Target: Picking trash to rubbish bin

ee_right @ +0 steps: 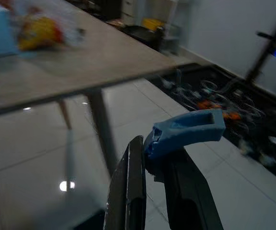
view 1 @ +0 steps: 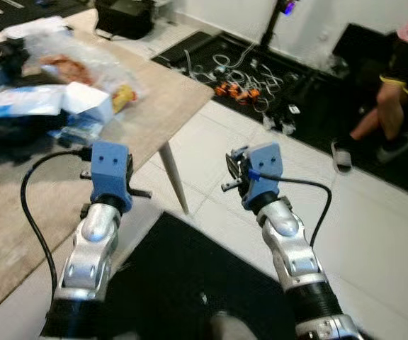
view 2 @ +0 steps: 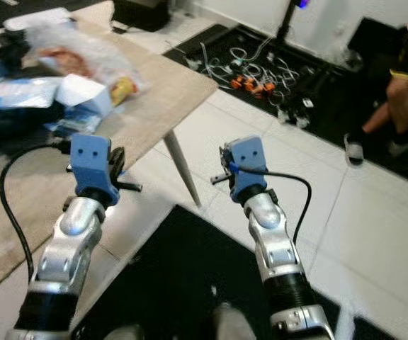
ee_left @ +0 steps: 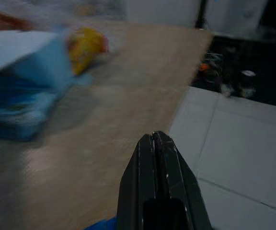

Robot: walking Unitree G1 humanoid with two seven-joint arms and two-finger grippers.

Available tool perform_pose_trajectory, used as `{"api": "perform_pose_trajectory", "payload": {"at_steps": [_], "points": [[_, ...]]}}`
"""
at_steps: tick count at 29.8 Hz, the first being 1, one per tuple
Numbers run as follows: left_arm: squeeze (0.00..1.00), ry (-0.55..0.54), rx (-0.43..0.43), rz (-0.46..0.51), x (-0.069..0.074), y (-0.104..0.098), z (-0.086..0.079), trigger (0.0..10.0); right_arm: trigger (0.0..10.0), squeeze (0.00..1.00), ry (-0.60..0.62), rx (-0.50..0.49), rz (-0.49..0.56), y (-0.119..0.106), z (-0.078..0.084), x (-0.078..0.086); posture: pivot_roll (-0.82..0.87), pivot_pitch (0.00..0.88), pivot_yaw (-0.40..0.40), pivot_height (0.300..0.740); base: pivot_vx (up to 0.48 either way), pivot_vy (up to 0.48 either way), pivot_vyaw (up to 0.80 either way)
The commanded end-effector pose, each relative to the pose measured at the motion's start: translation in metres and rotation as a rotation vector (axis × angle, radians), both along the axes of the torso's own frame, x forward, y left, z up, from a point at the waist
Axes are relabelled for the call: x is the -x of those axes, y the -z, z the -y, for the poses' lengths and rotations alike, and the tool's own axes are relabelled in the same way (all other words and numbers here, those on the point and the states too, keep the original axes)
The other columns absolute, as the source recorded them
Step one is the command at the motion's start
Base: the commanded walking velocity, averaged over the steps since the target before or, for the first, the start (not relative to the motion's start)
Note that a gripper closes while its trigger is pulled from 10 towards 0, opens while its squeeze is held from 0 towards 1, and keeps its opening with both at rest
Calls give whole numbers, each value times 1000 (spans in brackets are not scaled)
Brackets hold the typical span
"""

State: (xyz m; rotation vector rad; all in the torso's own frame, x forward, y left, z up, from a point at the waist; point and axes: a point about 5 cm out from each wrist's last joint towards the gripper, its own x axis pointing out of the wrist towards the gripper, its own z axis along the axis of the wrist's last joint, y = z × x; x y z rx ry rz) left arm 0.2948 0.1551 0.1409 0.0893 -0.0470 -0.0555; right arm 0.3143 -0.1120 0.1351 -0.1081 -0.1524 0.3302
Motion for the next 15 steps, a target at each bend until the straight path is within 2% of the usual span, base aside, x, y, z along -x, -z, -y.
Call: {"api": "perform_pose_trajectory", "payload": {"at_steps": [1, 3, 11, 13, 15], "points": [[0, 12, 31, -28, 1, 4, 4, 10000, 10000, 0, 13, 3, -16, 3, 4, 0, 42, 81, -64, 740, 0, 0, -800], [0, 9, 62, -23, 1, 2, 4, 10000, 10000, 0, 15, 1, -18, 3, 4, 0, 42, 81, -65, 740, 0, 0, -800], [0, 48, 89, -29, 1, 1, 8, 10000, 10000, 0, 17, 2, -22, 3, 5, 0, 42, 80, -65, 740, 0, 0, -800], [0, 59, 88, -32, 2, 1, 9, 10000, 10000, 0, 18, 2, -22, 3, 5, 0, 42, 80, -65, 740, 0, 0, -800], [0, 27, 46, -28, 1, 2, 8, 10000, 10000, 0, 17, 2, -23, 4, 5, 0, 42, 81, -65, 740, 0, 0, -800]]}}
